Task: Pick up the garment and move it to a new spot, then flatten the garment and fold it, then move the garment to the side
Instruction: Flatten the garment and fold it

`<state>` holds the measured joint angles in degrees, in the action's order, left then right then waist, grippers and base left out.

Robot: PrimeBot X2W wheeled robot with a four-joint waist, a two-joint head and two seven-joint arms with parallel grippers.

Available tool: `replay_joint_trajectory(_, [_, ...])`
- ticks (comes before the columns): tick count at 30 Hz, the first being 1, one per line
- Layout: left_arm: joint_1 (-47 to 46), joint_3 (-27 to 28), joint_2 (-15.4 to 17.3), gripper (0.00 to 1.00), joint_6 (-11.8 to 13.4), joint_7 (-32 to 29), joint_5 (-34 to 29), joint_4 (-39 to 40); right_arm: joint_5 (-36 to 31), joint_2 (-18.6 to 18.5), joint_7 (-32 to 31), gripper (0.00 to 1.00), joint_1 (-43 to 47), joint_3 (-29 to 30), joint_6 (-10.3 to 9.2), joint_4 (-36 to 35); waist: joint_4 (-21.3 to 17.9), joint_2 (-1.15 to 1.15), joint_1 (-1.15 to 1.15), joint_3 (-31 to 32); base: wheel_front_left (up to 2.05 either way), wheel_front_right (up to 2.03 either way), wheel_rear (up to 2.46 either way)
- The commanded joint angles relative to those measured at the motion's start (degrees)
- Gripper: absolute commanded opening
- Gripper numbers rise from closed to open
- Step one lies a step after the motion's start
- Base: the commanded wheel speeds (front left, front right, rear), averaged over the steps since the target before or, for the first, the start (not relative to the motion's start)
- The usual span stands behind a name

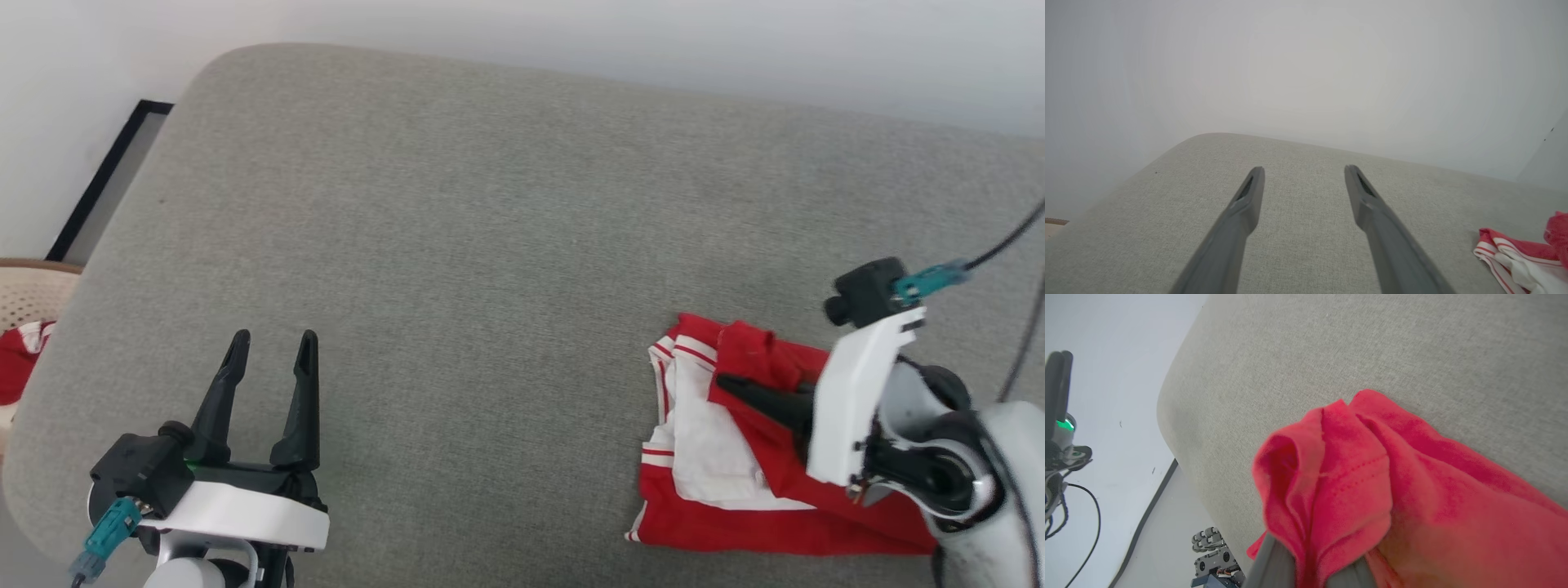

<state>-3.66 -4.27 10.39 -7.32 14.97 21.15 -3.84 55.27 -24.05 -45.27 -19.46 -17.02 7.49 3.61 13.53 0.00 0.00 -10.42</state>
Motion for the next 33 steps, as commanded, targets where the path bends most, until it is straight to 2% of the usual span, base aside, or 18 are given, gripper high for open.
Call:
replay_joint_trajectory(1, [-0.8,0.0,-0.2,1.0,-0.2,0.3,0.4,0.0,-0.9,0.3,0.6,0.0,-1.0,-1.0,0.0,1.0,0.8,0.0,0.0,0.1,0.0,0.0,0.0])
replay_joint_trajectory(2, [-0.8,-0.1,-0.2,1.0,-0.2,0.3,0.5,0.0,-1.1,0.6,0.6,0.14,-1.4,-2.0,0.0,1.7,1.0,0.0,0.0,0.1,0.0,0.0,0.0])
replay_joint_trajectory(3, [-0.8,-0.2,-0.3,1.0,-0.2,0.3,0.6,0.0,-1.4,0.8,1.0,0.62,-1.9,-2.8,0.01,2.1,1.1,0.0,0.0,0.1,0.0,0.0,0.0])
replay_joint_trajectory(4, [-0.8,-0.3,-0.3,1.0,-0.2,0.3,0.8,-0.1,-1.8,0.6,1.3,1.0,-2.3,-3.4,0.0,2.6,1.3,0.0,0.0,0.1,0.0,0.0,0.0])
replay_joint_trajectory(7, [-0.5,0.1,-0.2,1.0,-0.2,0.3,1.4,0.1,-1.0,0.0,1.5,1.0,-2.8,-4.4,0.0,3.1,1.3,0.0,0.0,0.3,0.0,0.0,0.0])
replay_joint_trajectory(12, [0.7,1.8,0.1,1.0,-0.2,0.3,1.9,1.0,-0.7,-2.3,3.2,1.0,-2.9,-4.1,0.0,0.3,-0.4,0.0,0.0,0.7,0.0,0.0,0.0])
replay_joint_trajectory(23, [3.7,5.7,1.7,1.0,-0.2,0.3,2.8,2.5,-2.5,-6.6,12.5,1.0,2.8,4.9,0.0,-6.9,-7.0,0.0,0.0,2.6,0.0,0.0,0.0])
replay_joint_trajectory(27, [4.7,6.7,2.3,1.0,-0.2,0.3,2.4,2.8,-4.2,-7.7,17.4,1.0,5.8,7.2,0.0,-8.4,-9.5,0.0,0.0,3.4,0.0,0.0,0.0])
replay_joint_trajectory(33, [6.2,7.6,3.7,1.0,-0.2,0.3,2.5,3.3,-9.1,-8.7,28.0,1.0,9.7,8.2,0.0,-8.1,-13.1,0.0,0.0,4.7,0.0,0.0,0.0])
